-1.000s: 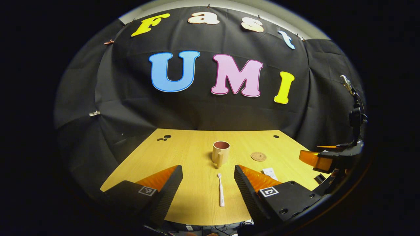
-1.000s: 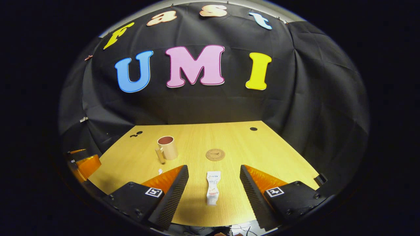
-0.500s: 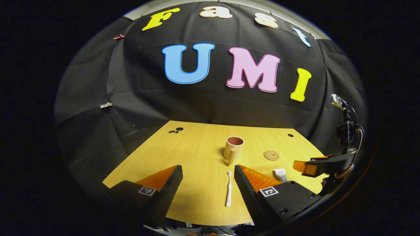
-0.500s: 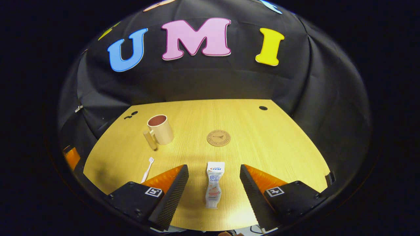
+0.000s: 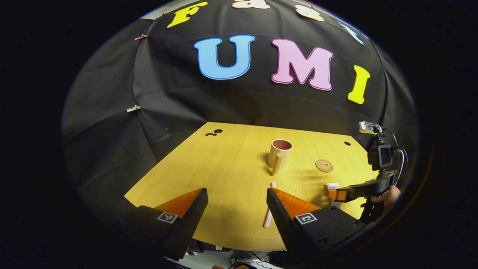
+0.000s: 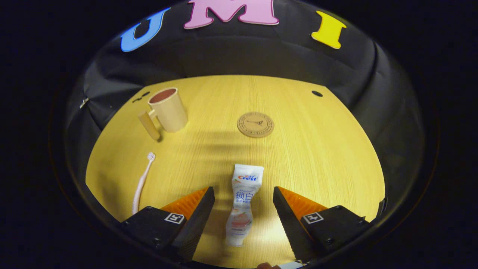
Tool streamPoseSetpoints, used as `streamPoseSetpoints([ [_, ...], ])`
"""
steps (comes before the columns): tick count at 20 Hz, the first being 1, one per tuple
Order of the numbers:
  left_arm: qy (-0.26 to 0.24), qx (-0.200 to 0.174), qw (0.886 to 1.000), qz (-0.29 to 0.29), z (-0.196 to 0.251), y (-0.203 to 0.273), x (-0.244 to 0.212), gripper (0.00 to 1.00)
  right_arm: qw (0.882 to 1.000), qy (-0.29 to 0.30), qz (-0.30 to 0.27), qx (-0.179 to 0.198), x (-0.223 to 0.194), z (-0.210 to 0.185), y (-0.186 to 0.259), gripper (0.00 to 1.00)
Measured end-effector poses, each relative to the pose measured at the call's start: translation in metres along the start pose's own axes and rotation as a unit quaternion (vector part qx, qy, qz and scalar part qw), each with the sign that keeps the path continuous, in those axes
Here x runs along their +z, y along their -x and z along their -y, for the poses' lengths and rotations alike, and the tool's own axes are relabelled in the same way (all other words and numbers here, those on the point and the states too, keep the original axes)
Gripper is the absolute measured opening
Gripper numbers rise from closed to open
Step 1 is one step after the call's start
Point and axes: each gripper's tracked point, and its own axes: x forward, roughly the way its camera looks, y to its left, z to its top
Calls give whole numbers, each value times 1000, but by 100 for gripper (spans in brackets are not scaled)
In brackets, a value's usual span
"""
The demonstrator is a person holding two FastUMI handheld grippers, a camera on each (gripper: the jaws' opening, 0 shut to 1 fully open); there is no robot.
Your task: Put the toothbrush and toothpaste on the desktop into the cup, then pick up the cup and place it on the coaster on the desktop.
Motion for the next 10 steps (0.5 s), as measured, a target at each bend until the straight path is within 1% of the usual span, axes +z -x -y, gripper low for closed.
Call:
streamPoseSetpoints([
  [2,-5,9,1000,-14,2,-2,-7,98,1000,-6,-27,4,-9,1,-12,98],
  [5,-10,10,1000,-25,10,-1,-12,98,997,-22,-69,11,-21,0,-21,98],
  [10,-16,2,999,-30,22,-9,-8,98,995,-16,-92,19,-24,-5,-22,97],
])
